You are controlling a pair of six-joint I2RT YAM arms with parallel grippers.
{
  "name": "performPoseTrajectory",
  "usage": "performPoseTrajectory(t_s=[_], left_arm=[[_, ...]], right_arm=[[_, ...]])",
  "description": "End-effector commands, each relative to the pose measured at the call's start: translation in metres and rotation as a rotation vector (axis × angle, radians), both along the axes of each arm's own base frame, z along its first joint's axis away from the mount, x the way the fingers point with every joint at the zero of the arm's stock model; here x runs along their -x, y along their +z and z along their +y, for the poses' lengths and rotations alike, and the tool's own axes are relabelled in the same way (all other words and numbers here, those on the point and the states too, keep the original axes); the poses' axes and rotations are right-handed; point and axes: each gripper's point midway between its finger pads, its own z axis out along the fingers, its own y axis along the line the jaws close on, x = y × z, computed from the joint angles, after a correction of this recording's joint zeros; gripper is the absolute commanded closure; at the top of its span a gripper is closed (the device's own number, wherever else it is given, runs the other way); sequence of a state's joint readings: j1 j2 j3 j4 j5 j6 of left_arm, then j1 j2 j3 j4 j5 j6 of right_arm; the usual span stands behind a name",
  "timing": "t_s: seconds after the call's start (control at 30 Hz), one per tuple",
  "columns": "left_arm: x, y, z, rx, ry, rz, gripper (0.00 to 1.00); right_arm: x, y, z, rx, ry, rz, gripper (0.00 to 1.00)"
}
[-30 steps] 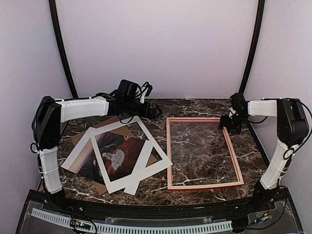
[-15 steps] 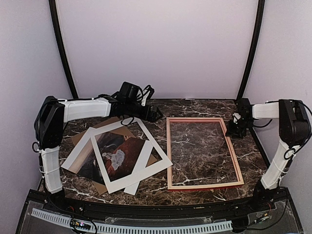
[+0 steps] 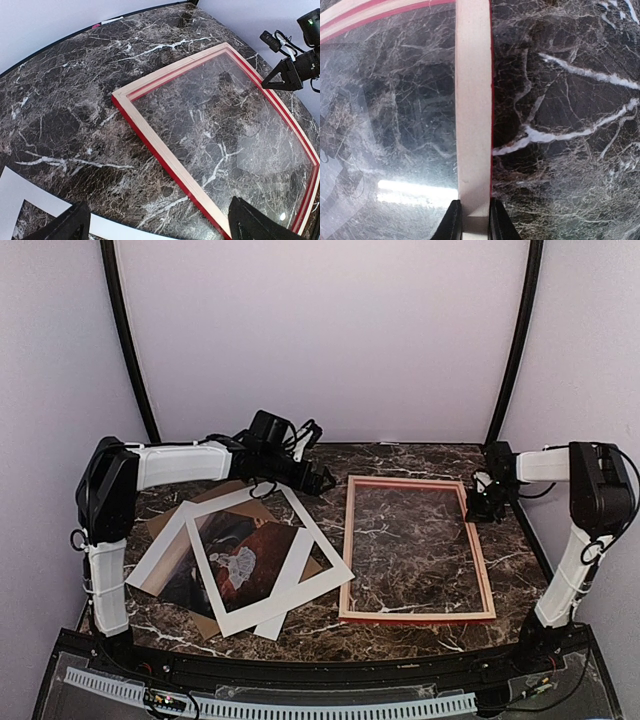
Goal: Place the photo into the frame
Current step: Move the frame body to the center of the board.
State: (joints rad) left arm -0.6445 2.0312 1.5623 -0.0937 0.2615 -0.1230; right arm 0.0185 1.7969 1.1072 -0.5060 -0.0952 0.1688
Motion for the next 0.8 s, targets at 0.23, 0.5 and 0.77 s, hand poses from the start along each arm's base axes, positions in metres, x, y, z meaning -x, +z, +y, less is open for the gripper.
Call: performPoseTrajectory(t_s=[0.23, 0.5, 0.77], left_arm=[[0.01, -0.009, -0.008, -0.116, -0.194, 0.003, 0.01], [0.011, -0.02, -0.008, -0.118, -0.257, 0.043, 0.01], [0.001, -0.051, -0.014, -0.151, -0.298, 0.085, 0.01]], right_arm=[[-0.038, 0.011, 0.012, -0.019, 0.185, -0.049, 0.95], [-0.047, 0.024, 0.03, -0.053, 0.37, -0.111, 0.98], [-0.04, 0.017, 0.064, -0.049, 0.553, -0.117, 0.97]])
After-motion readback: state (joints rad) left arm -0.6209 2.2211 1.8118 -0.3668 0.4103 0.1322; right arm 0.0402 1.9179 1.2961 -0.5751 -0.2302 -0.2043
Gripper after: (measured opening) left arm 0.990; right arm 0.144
